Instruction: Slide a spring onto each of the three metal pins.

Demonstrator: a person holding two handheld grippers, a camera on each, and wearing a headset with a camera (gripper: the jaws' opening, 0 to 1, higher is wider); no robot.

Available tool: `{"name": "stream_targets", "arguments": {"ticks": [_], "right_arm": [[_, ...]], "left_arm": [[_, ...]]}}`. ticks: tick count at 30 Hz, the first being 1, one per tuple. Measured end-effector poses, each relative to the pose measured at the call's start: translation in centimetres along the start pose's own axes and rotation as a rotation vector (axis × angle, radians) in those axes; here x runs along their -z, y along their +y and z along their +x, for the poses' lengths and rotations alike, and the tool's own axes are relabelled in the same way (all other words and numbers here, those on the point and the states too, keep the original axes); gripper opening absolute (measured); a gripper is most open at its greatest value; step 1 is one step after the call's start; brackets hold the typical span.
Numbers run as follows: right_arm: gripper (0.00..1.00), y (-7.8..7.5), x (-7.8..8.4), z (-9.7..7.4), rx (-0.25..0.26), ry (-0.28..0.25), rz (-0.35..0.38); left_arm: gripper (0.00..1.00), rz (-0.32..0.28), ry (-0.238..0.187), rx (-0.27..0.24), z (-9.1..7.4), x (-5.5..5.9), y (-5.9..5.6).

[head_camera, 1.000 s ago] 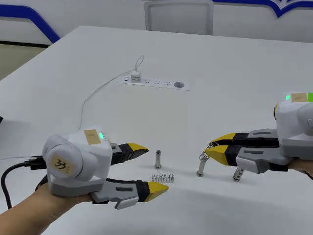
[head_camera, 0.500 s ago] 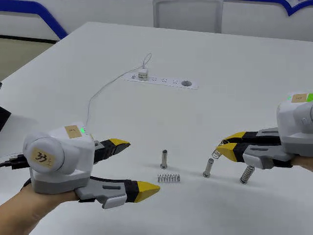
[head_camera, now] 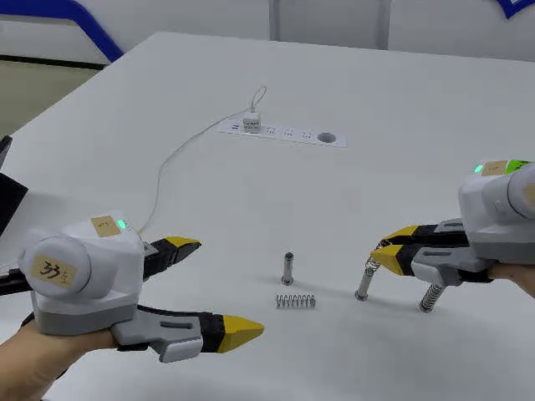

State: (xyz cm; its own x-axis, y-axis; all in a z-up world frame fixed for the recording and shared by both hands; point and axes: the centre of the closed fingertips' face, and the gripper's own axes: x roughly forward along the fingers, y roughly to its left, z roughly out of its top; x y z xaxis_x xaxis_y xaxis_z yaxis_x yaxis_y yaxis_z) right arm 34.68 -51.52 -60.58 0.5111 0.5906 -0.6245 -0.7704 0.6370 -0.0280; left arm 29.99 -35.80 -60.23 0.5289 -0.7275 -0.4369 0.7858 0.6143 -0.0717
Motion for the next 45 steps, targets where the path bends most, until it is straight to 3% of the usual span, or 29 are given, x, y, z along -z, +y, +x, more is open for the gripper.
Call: {"name": "stream_targets", "arguments": {"ticks": [3,12,45], "right_arm": [[0.11,-0.3,0.6,0.3,0.016,0.03,-0.025],[0.11,-0.3,0.7,0.8,0.003,0.03,-0.001],[0.11,0.0,4.3,4.1,-0.019,0.129,-0.032]], "left_arm": [[0.87,-0.008,0.001,-0.008,0.0,0.0,0.0],[0.87,-0.022,0.001,-0.012,-0.3,0.2,0.0],[0.87,-0.071,-0.007,-0.038,-1.1,0.7,0.7]]}}
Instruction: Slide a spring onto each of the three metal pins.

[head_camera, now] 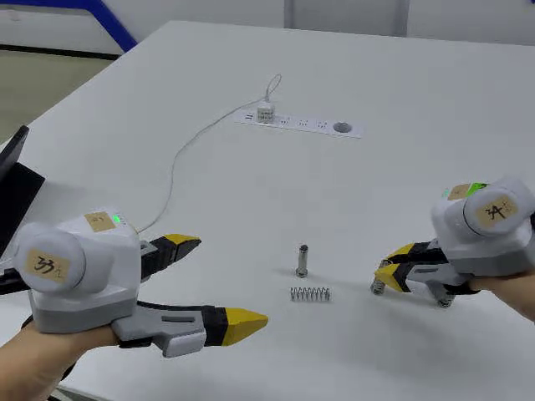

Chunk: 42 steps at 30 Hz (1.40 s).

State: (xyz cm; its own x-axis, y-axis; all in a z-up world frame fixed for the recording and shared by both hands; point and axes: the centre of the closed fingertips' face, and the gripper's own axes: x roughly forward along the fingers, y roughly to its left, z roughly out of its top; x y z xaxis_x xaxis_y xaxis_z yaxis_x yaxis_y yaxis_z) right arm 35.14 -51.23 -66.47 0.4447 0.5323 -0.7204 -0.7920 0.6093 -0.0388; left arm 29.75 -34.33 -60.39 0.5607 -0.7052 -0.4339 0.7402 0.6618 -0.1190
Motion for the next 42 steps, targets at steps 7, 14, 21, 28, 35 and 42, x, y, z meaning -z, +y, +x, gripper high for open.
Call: {"name": "stream_targets", "arguments": {"ticks": [7,14,21,28,35,42], "right_arm": [[0.11,0.1,0.4,0.4,0.003,0.012,-0.002],[0.11,0.0,0.5,0.4,0.004,0.014,-0.011],[0.16,0.3,0.6,0.2,0.001,0.021,-0.028],[0.18,0.1,0.4,-0.5,0.018,0.017,-0.04],[0.2,-0.1,-0.9,-1.6,0.048,-0.013,-0.058],[0.2,0.8,-2.8,-1.7,0.033,-0.055,-0.1]], "left_arm": [[0.87,-0.005,-0.001,-0.005,-0.3,0.2,0.1],[0.87,-0.004,0.001,-0.007,-0.4,0.2,0.0],[0.87,-0.006,-0.007,-0.005,-0.4,-0.1,-0.1],[0.87,0.001,-0.006,0.001,-0.5,-0.3,-0.4],[0.87,0.006,-0.011,-0.001,-0.7,-0.4,-0.4],[0.87,0.006,-0.014,-0.007,-1.1,-0.3,-0.2]]}}
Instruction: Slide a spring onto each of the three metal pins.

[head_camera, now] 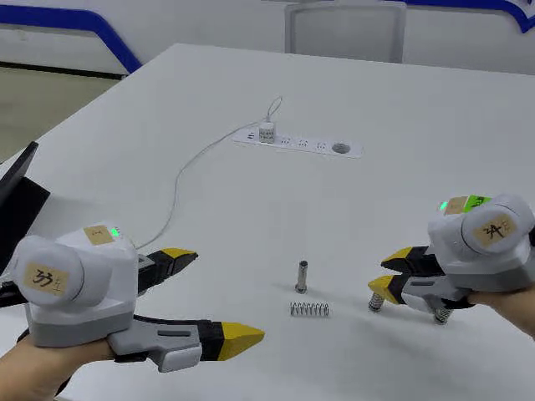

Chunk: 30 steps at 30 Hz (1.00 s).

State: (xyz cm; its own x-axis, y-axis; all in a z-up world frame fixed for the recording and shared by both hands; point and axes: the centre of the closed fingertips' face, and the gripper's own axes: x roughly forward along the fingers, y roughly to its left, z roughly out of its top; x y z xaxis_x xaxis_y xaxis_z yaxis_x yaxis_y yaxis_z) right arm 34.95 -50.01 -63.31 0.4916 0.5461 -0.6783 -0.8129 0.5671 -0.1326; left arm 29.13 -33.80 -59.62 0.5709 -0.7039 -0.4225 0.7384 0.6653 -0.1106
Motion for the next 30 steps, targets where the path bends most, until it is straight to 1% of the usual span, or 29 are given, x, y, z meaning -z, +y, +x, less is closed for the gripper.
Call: {"name": "stream_targets", "arguments": {"ticks": [3,6,8,11,16,21,25,30], "right_arm": [[0.2,0.5,-0.7,0.2,-0.012,-0.011,-0.017],[0.2,1.3,-1.4,0.4,-0.039,-0.025,-0.043],[0.2,1.8,-1.8,0.6,-0.049,-0.03,-0.052],[0.2,2.8,-2.1,1.2,-0.078,-0.03,-0.071],[0.2,4.1,-1.9,2.2,-0.115,-0.013,-0.1],[0.2,5.0,-1.5,3.0,-0.144,0.008,-0.116],[0.2,5.4,-1.1,3.6,-0.162,0.024,-0.124],[0.2,6.0,-0.5,4.7,-0.185,0.049,-0.13]], "left_arm": [[0.87,0.0,-0.002,-0.002,-0.1,0.0,0.2],[0.87,-0.002,-0.002,-0.007,-0.2,0.0,0.5],[0.87,-0.002,-0.004,-0.008,-0.3,0.0,0.5],[0.87,-0.006,-0.009,-0.01,-0.3,-0.1,0.7],[0.87,-0.006,-0.003,-0.01,-0.5,0.2,0.9],[0.87,-0.012,-0.004,-0.013,-0.6,0.4,1.1],[0.87,-0.016,-0.005,-0.013,-0.8,0.5,1.3],[0.87,-0.019,0.007,-0.015,-1.1,1.0,1.5]]}}
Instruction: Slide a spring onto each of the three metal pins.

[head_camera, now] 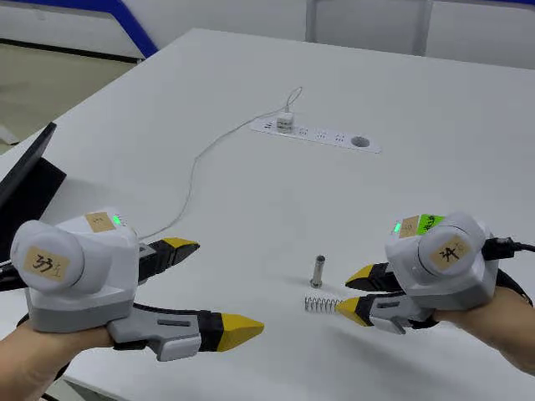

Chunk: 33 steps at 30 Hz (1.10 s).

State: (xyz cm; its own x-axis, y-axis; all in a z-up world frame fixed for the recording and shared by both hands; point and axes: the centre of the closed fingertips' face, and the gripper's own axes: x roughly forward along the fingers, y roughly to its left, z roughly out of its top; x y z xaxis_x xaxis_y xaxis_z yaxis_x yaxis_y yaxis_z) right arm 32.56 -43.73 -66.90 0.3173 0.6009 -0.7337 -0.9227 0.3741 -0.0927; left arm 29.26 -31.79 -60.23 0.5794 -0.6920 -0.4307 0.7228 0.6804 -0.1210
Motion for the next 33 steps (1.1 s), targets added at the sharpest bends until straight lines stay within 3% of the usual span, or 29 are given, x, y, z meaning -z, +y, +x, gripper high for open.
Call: {"name": "stream_targets", "arguments": {"ticks": [9,20,24,33], "right_arm": [[0.2,-0.1,1.0,2.3,-0.01,0.053,0.008],[0.19,0.3,1.6,2.9,-0.038,0.081,0.008],[0.19,0.3,2.2,3.1,-0.042,0.103,0.031],[0.11,0.8,2.2,3.1,-0.076,0.076,0.091]], "left_arm": [[0.87,-0.01,0.006,-0.009,-0.3,0.5,0.1],[0.86,-0.016,0.025,-0.011,-0.4,1.3,0.3],[0.86,0.004,0.05,-0.008,-0.2,1.8,0.3],[0.85,0.012,0.048,0.009,0.3,1.5,-0.1]]}}
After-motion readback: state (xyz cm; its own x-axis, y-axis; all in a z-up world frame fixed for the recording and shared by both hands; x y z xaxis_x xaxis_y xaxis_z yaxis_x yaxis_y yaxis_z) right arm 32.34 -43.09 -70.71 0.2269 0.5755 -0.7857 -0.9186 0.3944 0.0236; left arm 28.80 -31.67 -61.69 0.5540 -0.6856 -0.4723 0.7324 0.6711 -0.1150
